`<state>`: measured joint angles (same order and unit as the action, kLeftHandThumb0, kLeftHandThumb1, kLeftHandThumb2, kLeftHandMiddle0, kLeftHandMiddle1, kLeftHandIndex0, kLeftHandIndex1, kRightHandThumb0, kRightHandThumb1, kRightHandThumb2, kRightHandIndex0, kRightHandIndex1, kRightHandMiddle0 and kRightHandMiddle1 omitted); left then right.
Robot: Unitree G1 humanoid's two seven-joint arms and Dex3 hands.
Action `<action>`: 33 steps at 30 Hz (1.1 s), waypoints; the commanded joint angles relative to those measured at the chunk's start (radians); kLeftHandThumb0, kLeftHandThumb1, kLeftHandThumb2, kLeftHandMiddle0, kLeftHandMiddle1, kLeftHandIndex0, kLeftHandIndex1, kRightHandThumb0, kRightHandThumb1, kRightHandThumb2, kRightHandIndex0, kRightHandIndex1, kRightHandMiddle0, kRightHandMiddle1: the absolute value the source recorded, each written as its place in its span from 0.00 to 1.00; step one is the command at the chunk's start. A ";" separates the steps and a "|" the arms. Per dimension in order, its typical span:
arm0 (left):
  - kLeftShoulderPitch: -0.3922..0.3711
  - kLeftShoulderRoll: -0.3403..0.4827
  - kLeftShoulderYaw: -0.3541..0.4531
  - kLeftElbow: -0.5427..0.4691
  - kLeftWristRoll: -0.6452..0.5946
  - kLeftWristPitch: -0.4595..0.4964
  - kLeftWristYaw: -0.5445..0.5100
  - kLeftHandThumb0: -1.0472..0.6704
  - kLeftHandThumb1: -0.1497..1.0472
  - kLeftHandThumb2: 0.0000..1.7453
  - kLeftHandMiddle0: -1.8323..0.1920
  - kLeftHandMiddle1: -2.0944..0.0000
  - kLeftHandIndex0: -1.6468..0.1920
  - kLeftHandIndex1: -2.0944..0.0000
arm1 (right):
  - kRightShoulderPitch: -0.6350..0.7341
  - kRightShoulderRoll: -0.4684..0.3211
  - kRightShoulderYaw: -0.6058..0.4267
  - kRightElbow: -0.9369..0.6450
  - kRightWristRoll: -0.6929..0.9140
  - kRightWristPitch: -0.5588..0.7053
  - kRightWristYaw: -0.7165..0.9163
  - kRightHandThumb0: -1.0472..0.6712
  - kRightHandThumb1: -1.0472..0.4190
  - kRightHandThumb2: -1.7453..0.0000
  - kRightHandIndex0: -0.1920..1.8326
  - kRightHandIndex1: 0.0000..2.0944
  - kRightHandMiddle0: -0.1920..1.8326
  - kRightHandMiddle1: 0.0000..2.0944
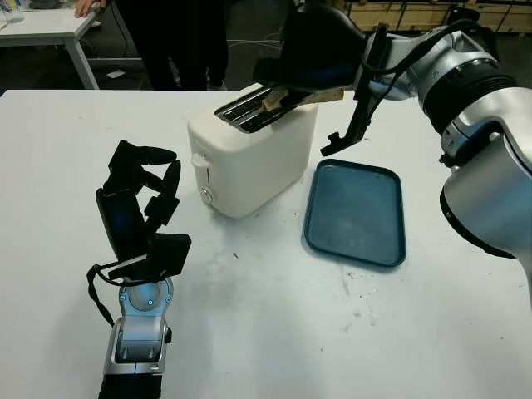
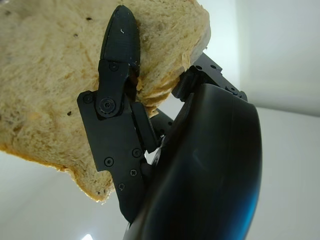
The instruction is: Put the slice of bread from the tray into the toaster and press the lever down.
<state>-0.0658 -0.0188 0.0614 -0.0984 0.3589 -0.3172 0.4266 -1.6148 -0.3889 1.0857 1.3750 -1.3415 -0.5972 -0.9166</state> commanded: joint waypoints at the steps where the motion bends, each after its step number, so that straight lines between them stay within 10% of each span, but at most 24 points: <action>1: 0.007 -0.002 0.001 -0.004 -0.001 -0.004 0.004 0.34 0.89 0.16 0.54 0.17 0.57 0.32 | -0.026 -0.013 0.000 0.006 0.004 0.008 -0.007 0.25 0.09 0.63 0.68 0.83 0.52 0.83; 33: 0.010 -0.021 -0.004 -0.013 -0.004 -0.001 0.011 0.34 0.89 0.15 0.55 0.17 0.58 0.32 | 0.009 0.012 -0.008 0.010 0.031 -0.022 0.024 0.26 0.09 0.70 0.68 0.83 0.50 0.83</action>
<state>-0.0646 -0.0384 0.0580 -0.1003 0.3589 -0.3172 0.4369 -1.6063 -0.3820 1.0721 1.3836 -1.3064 -0.6104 -0.8916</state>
